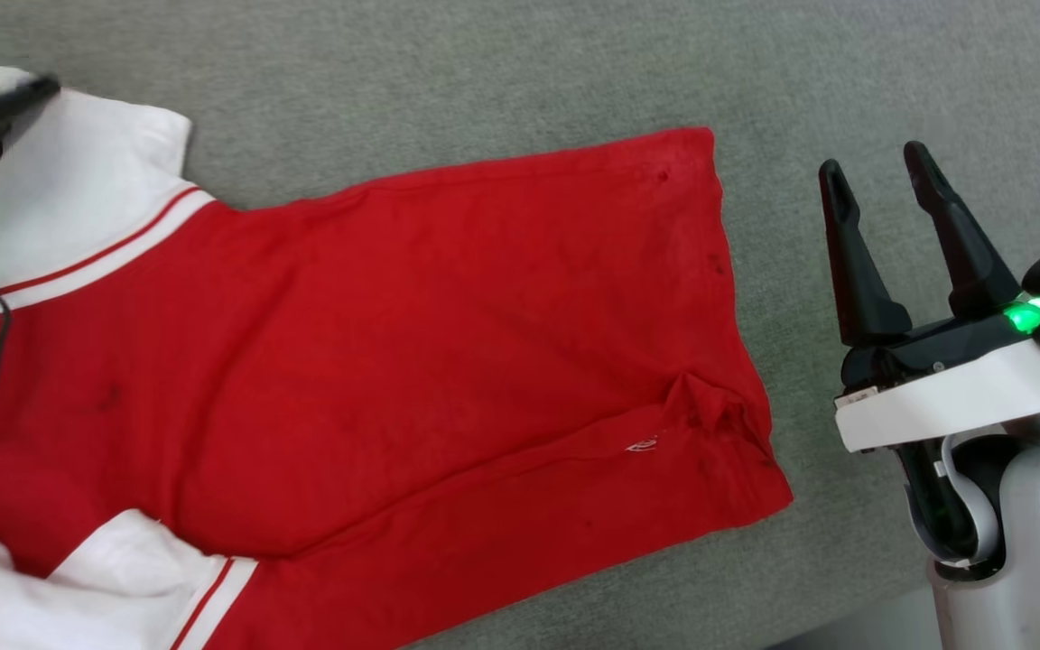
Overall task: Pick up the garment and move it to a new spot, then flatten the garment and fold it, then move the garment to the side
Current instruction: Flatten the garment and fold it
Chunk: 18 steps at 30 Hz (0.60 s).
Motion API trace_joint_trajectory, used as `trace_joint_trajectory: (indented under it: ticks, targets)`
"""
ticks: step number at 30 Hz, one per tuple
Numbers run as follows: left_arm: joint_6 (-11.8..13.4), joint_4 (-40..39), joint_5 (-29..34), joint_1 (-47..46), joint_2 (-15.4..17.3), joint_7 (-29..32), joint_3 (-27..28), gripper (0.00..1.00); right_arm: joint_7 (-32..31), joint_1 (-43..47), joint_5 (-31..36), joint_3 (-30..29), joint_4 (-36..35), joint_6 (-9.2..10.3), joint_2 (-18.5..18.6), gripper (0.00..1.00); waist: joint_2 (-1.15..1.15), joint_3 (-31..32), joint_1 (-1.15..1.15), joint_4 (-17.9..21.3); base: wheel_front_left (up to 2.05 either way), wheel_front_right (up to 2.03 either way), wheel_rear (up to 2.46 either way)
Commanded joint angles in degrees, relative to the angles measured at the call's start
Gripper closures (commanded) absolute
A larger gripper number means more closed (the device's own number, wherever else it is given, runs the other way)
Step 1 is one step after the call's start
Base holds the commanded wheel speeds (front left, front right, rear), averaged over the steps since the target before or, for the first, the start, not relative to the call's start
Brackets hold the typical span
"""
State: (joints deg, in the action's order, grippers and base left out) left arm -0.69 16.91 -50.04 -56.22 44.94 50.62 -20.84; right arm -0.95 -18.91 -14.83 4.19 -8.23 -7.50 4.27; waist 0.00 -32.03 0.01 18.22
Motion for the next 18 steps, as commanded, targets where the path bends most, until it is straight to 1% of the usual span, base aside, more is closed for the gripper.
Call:
trace_joint_trajectory:
  ticks: [1, 5, 6, 7, 8, 9, 13, 18]
  targets:
    - [0.54, 0.76, -0.91, -0.29, 0.37, 2.17, -0.33, 0.0, 0.47, -0.39, -0.23, -0.06, 0.33, 0.02, -0.44, 0.0, 0.0, -1.12, -0.01, 1.06, 0.0, 0.0, 0.0]
    - [2.45, 3.09, -2.63, 2.33, 0.34, 8.24, -1.78, 0.0, 0.65, -0.4, -0.83, -0.02, 1.34, 0.02, -0.81, 0.0, 0.0, -1.66, -0.01, 1.38, 0.0, 0.0, 0.0]
    - [3.02, 3.45, -2.58, 3.03, 0.37, 8.74, -1.99, 0.42, 0.77, -0.63, -0.92, 0.03, 1.47, 0.02, -0.87, 0.0, 0.0, -1.76, -0.01, 1.44, 0.0, 0.0, 0.0]
    - [3.4, 3.97, -2.89, 3.78, 0.17, 9.05, -2.05, 0.65, 0.72, -0.86, -1.04, 0.08, 1.69, 0.02, -0.92, 0.0, 0.0, -1.83, -0.01, 1.52, 0.0, 0.0, 0.0]
    - [3.7, 4.43, -3.2, 4.59, -0.21, 9.17, -2.16, 1.0, 0.53, -1.05, -1.27, 0.16, 1.88, 0.02, -0.97, 0.0, 0.0, -1.83, -0.01, 1.54, 0.0, 0.0, 0.0]
    - [4.03, 4.95, -3.54, 5.37, -0.66, 9.24, -2.27, 1.0, 0.48, -1.27, -1.42, 0.17, 2.04, 0.02, -1.0, 0.0, 0.0, -1.74, -0.01, 1.51, 0.0, 0.0, 0.0]
    - [3.81, 5.73, -3.78, 6.08, -2.24, 6.3, -1.88, 1.0, -0.59, -1.98, -1.95, 0.23, 2.42, 0.02, -0.79, 0.0, 0.0, -0.95, -0.01, 0.94, 0.0, 0.0, 0.0]
    - [2.09, 6.16, -3.28, 4.36, -4.02, 1.61, -1.31, 1.0, -3.53, -3.44, -4.06, -0.19, 4.72, 0.02, 0.79, 0.0, 0.0, 1.0, -0.01, -0.61, 0.0, 0.0, 0.0]
